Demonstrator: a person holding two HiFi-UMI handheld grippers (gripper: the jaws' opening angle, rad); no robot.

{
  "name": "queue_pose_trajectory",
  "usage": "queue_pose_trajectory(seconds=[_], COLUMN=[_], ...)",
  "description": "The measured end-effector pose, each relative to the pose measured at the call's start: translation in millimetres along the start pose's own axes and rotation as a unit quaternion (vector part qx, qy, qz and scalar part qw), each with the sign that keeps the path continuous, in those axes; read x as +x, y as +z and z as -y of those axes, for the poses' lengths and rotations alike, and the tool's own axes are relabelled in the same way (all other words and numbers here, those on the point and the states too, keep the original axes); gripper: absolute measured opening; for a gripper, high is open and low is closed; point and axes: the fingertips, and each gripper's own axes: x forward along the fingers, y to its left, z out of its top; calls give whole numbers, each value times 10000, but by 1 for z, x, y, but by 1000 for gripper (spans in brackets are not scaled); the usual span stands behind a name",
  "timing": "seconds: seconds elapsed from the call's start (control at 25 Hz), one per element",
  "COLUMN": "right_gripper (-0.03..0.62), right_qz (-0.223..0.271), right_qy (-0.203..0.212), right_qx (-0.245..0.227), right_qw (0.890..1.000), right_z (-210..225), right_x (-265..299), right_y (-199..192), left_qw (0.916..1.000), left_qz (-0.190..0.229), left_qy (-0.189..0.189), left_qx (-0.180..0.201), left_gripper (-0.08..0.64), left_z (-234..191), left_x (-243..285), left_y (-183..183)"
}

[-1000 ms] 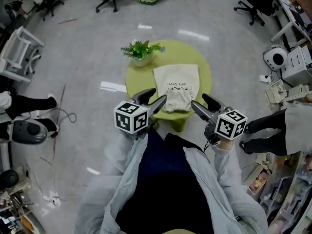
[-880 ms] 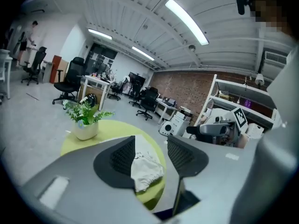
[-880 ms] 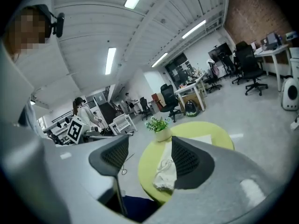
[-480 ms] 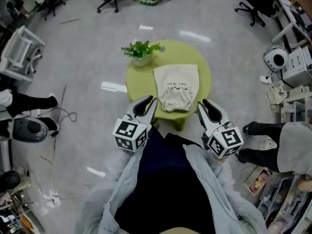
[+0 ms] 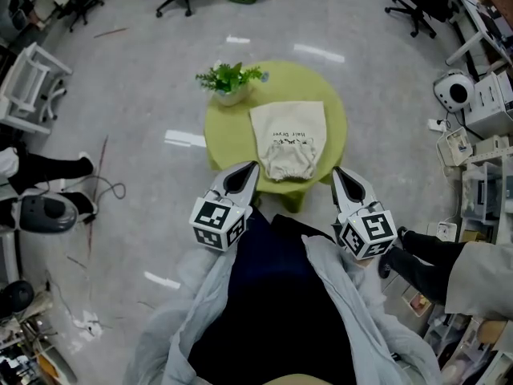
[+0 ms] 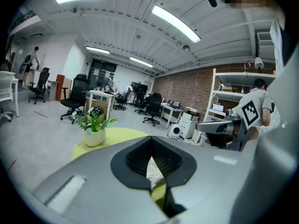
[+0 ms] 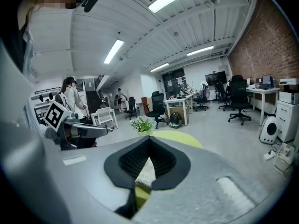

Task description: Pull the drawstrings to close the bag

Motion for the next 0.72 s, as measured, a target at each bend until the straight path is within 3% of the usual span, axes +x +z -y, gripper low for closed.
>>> queue_pose_trajectory(seconds=[0.2,0.72], right_gripper=[2,2], right_qz=[-9,-52], right_qy=[65,189], right_qx=[-193,-78], right_qw=[9998,9998], right_z=[-5,-6], right_x=[0,-3], right_y=[2,-5], left_qw=[9999,9997], left_qz=[86,86], left_qy=[-73,-225], left_qx=[79,62], left_gripper=[15,15], left_z=[5,10], left_x=[2,-3], left_y=[4,-1])
